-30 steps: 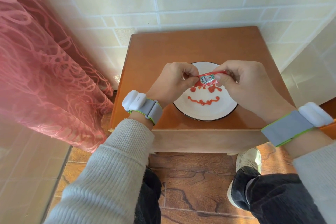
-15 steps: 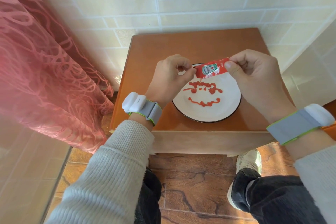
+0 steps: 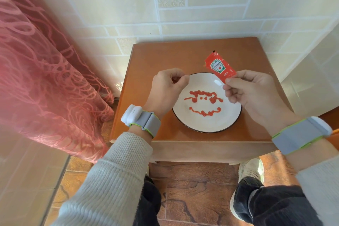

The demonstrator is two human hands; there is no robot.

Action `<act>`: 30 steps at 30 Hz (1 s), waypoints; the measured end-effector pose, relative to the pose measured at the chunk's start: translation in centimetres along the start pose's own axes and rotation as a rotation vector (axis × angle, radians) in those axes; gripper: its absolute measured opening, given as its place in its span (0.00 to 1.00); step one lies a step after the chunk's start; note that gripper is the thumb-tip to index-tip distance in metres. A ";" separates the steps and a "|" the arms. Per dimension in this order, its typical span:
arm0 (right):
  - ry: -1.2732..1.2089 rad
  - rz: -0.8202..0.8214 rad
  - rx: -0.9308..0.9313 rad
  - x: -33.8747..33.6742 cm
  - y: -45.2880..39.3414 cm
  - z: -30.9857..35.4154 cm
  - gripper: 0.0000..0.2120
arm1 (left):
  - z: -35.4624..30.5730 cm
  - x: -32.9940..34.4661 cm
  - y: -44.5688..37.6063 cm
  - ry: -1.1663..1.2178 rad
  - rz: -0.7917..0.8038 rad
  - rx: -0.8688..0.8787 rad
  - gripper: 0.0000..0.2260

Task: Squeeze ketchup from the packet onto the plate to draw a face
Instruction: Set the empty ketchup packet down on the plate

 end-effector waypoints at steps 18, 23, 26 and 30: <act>-0.173 0.047 0.160 4.2 1.9 -2.3 0.09 | -1.7 3.1 0.9 0.235 0.100 0.037 0.09; -0.083 0.040 -0.015 3.1 1.3 -1.7 0.08 | -1.8 3.3 1.1 0.179 0.116 0.082 0.09; -0.044 0.056 -0.068 2.9 1.2 -1.8 0.08 | -1.9 3.2 1.1 0.158 0.110 0.092 0.09; -0.024 0.063 -0.094 2.9 1.2 -1.8 0.07 | -1.9 3.2 1.2 0.158 0.113 0.099 0.09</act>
Point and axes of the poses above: each hand's wrist, its own y-axis away from the middle knuckle, its own x-axis out of the palm, z = x × y, the point moved 5 cm from there along -y, towards the middle knuckle, and after that the axes turned 8 degrees about -y, right-handed, at the moved point
